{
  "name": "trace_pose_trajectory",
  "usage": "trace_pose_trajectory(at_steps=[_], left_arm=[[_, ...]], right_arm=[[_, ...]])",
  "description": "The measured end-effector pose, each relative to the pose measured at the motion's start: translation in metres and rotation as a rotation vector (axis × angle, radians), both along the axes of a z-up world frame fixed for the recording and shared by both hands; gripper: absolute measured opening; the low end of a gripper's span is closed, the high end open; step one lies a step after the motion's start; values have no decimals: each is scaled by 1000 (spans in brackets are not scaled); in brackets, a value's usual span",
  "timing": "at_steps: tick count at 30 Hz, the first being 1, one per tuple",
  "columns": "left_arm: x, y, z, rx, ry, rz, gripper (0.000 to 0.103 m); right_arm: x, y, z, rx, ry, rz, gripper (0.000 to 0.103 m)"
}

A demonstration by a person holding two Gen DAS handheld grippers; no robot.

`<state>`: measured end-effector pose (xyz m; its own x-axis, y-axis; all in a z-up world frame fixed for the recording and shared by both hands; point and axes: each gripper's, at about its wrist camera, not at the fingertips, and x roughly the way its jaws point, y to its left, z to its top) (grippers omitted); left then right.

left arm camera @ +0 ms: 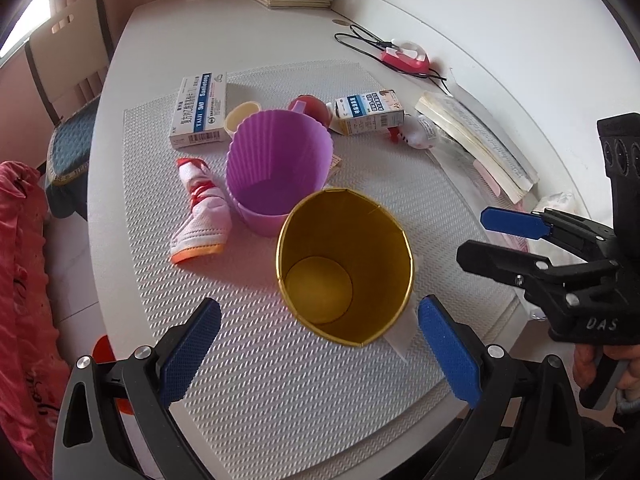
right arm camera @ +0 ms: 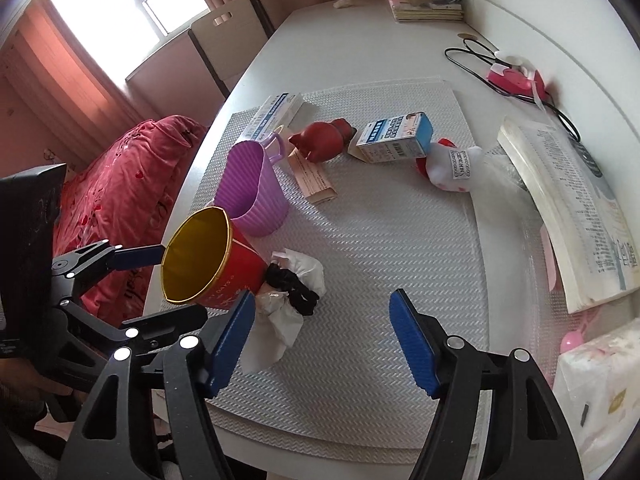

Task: Collect trash
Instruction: 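Grasp the yellow-and-red paper cup with the left tool while the right tool grasps the white tissue, then carry the paper cup and tissue over the orange bucket with both tools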

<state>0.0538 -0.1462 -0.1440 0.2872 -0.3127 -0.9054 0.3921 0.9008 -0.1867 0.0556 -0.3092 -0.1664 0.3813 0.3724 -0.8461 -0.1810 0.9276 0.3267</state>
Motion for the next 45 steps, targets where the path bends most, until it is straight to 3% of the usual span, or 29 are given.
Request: trace_pose_trajectory(at_steps=[5,7,8,11,14,17,18,20,26,28,34,39,45], left_arm=[[8,-10,-10,39,-1,-115,97],[12,-13,-14,37,28,-214,80],[15,-14,-15,45,34,-251,79],[24,-16,-17,75,35,-341,78],[27,-23,-11,46,23,-440,78],[28,-30,-14,91,9,-510,78],[29,-31,-16,90,12,-523,73],[31,-33,-19,84,33,-540,65],[33,-37,-27,98,32,-583,61],[34,-35,-27,90,36,-580,59],[36,-31,-26,75,44,-576,56],[34,-26,-22,70,50,-557,52],[26,-9,-2,40,49,-515,52]], right_arm=[[8,8,-4,-24,20,81,69],[11,13,-6,-38,27,132,69],[12,16,-7,-45,30,151,69],[17,22,-13,-56,52,190,69],[24,27,-21,-42,87,205,69],[31,33,-31,-30,128,234,69],[32,35,-34,-37,134,242,67],[36,38,-40,-45,152,255,64],[43,46,-52,-5,193,300,62],[43,48,-54,9,197,318,53],[44,47,-57,33,204,340,49],[44,44,-56,44,194,344,42],[36,37,-29,45,133,338,42]])
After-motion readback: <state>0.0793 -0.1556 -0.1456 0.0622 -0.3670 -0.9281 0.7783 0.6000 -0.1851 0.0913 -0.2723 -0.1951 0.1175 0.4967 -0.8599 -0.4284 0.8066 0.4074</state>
